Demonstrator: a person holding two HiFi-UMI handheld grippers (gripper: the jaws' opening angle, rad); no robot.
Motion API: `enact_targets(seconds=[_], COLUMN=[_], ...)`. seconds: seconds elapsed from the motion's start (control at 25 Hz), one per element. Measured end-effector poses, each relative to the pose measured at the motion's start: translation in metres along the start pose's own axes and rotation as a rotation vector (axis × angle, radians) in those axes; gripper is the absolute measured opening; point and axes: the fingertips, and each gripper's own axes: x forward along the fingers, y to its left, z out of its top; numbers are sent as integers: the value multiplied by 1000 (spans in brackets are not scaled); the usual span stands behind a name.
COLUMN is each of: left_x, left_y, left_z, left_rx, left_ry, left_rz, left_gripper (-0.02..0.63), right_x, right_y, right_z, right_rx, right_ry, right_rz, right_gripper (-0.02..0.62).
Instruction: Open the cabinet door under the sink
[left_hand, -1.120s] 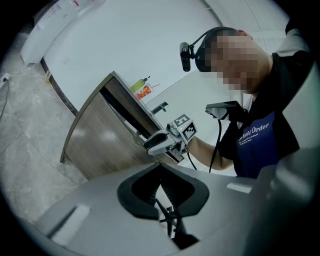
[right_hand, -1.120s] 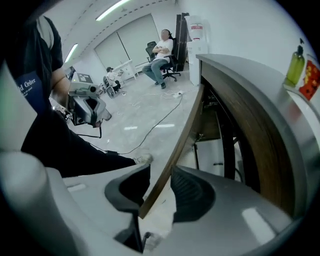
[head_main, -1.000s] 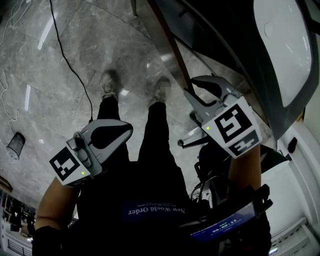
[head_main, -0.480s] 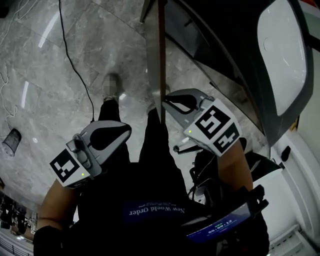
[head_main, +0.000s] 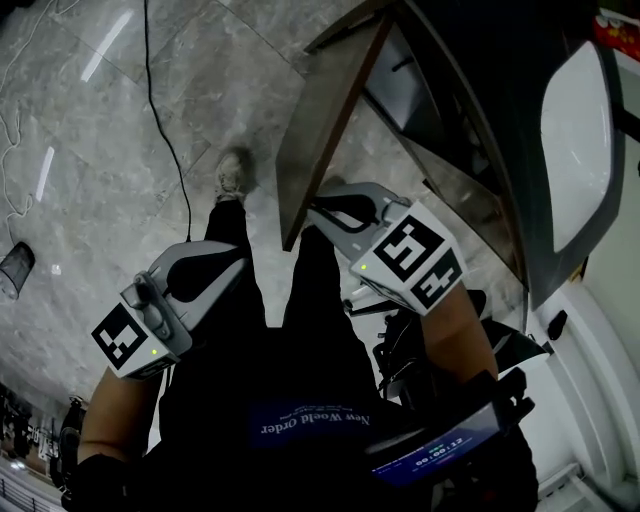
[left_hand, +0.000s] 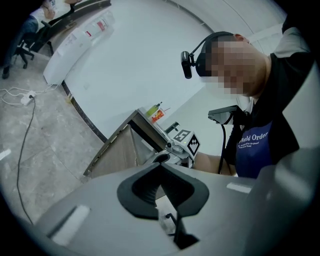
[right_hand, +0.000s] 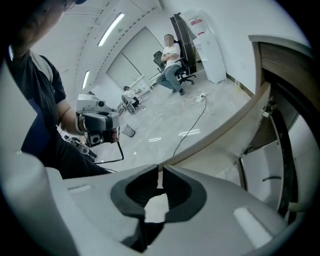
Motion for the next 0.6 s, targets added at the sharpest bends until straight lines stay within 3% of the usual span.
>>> enact_targets(seconds=[0.2, 0.36, 0.52, 0.6], left_x=[-37, -73, -102, -115], left_y=[23, 46, 62, 67], left_z=[10, 19, 17, 15], left_rx=[-5, -12, -34, -43], left_ry=[-54, -104, -139, -159], left_rz=[51, 90, 126, 137], left_gripper=[2, 3, 3, 2], right_x=[36, 69, 96, 96], right_y=[8, -2, 18, 14], right_z=[51, 107, 150, 180], right_rx=[-73, -131, -126, -114], right_ry=[-22, -66, -79, -132], right_rz=[22, -20, 131, 93], right_gripper=[31, 31, 2, 2])
